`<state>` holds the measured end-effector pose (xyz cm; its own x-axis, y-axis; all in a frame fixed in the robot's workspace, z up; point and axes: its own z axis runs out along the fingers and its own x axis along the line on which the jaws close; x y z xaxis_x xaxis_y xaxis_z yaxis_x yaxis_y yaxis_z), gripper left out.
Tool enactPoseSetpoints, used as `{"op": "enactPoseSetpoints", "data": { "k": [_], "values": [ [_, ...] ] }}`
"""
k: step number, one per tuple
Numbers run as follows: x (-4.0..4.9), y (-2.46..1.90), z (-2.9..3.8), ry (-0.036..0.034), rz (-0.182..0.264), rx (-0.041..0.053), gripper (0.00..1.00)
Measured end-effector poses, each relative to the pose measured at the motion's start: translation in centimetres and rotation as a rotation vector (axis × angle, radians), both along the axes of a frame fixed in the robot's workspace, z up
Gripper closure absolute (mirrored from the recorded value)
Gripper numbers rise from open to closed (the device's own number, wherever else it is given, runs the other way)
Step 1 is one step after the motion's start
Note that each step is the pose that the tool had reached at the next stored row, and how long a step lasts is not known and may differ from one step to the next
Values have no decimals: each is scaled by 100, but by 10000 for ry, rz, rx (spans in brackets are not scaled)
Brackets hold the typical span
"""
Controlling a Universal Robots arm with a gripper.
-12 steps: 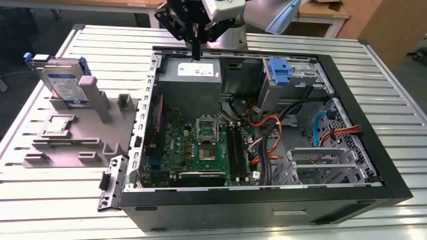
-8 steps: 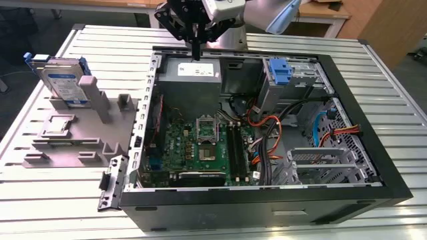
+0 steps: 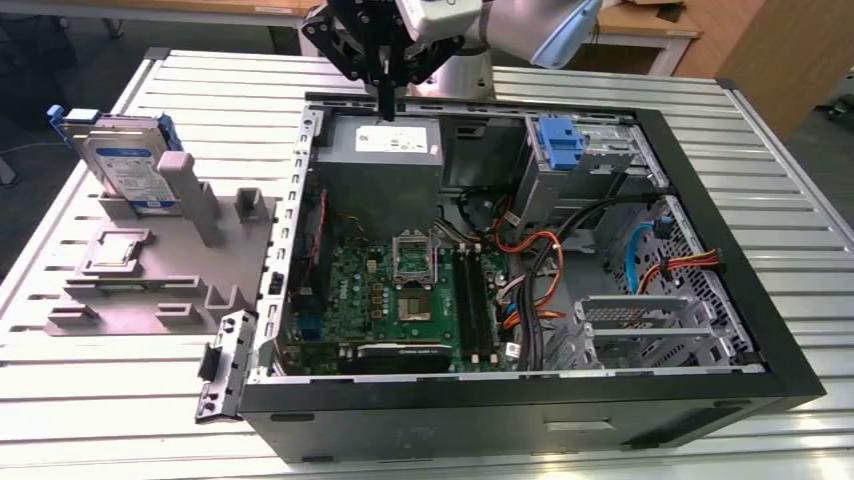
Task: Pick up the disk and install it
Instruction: 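Reach for the disk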
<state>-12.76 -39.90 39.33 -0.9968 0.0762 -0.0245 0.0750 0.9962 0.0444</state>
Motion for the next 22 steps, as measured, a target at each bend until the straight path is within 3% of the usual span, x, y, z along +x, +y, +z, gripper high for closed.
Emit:
{"op": "enactPoseSetpoints", "data": {
  "k": [13,16,22],
  "values": [
    [-121,0,-4,0,0,0,90],
    [-185,4,-5,0,1,1,90],
    [-277,63,-7,0,0,9,90]
  ]
}}
